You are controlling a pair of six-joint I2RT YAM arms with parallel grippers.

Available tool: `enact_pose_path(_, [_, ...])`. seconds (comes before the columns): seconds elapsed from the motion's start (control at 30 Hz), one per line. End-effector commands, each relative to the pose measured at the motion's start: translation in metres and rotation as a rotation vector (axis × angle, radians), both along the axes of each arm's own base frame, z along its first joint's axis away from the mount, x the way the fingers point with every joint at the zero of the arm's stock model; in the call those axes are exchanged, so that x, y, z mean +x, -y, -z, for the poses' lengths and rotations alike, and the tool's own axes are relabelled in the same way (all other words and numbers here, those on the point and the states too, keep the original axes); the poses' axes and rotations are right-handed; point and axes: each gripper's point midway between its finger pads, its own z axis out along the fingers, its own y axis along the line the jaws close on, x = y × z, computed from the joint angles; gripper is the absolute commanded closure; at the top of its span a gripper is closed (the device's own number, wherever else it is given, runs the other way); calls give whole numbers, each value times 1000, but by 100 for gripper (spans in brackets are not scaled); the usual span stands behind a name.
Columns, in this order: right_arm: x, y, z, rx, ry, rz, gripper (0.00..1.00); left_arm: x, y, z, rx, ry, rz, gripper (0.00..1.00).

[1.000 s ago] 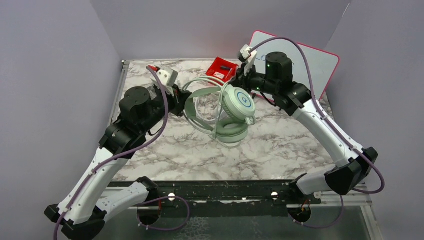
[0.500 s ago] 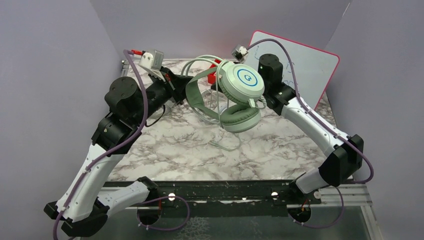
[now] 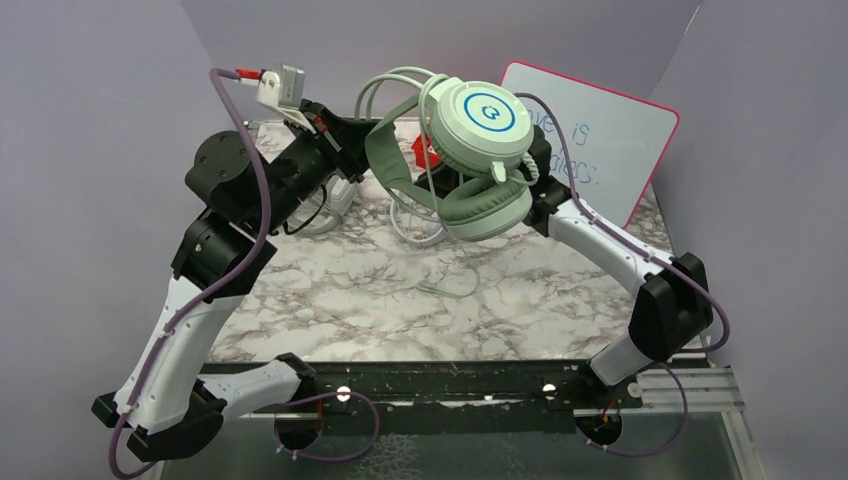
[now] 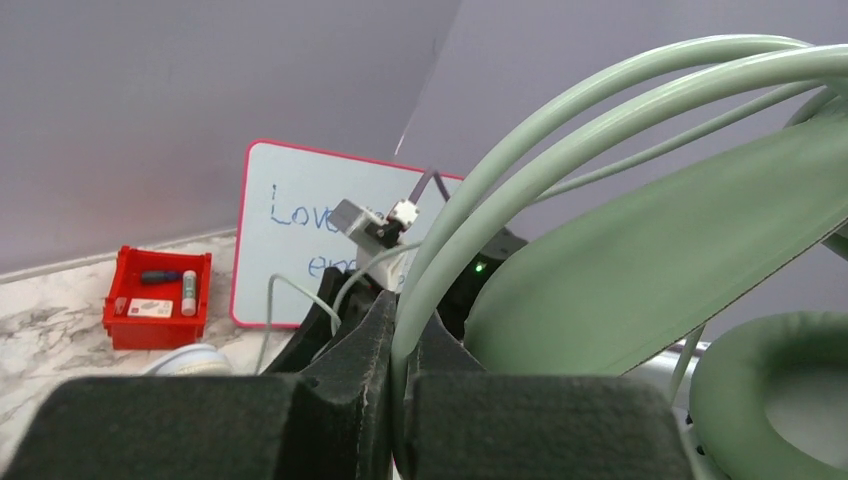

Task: Wrap the headphones
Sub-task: Wrap the headphones cable around the headphones.

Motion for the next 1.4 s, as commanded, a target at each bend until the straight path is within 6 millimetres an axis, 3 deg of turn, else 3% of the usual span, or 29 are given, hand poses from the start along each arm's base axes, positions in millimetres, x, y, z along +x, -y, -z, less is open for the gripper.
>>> enact_pose_path(0.0, [-1, -7, -9, 100, 31, -48, 61, -23, -14, -70, -195, 119, 20, 100])
enact_pose_path(0.27, [20, 6, -5, 76, 46, 99, 44, -17, -14, -75, -210, 101, -1, 100])
enact_pose_path(0.43, [8, 20, 12, 8, 23, 116, 37, -6, -25, -76, -221, 68, -86, 100])
enact_pose_path(0.57, [-13, 26, 21, 11, 60, 57, 18, -6, -25, -81, -225, 72, -86, 100])
enact_pose_path(0.7, [-15, 24, 36, -27, -14, 33, 17, -5, -24, -84, -235, 67, -83, 100])
enact_pose_path(0.8, [-4, 52, 47, -7, -85, 114, 16, -4, -23, -85, -238, 58, -82, 100])
enact_pose_path(0.9, [-5, 86, 50, 71, -132, 104, 15, -4, -23, -88, -242, 59, -81, 100])
enact_pose_path(0.97, [-9, 97, 51, 71, -135, 80, 15, -3, -23, -89, -243, 61, -84, 100])
enact_pose_path(1.27, [-32, 106, 6, 68, 1, -52, 10, 5, -22, -83, -230, 41, -108, 100])
enact_pose_path(1.37, [-58, 103, -13, 106, 56, -214, 9, 4, -23, -86, -229, 47, -110, 100])
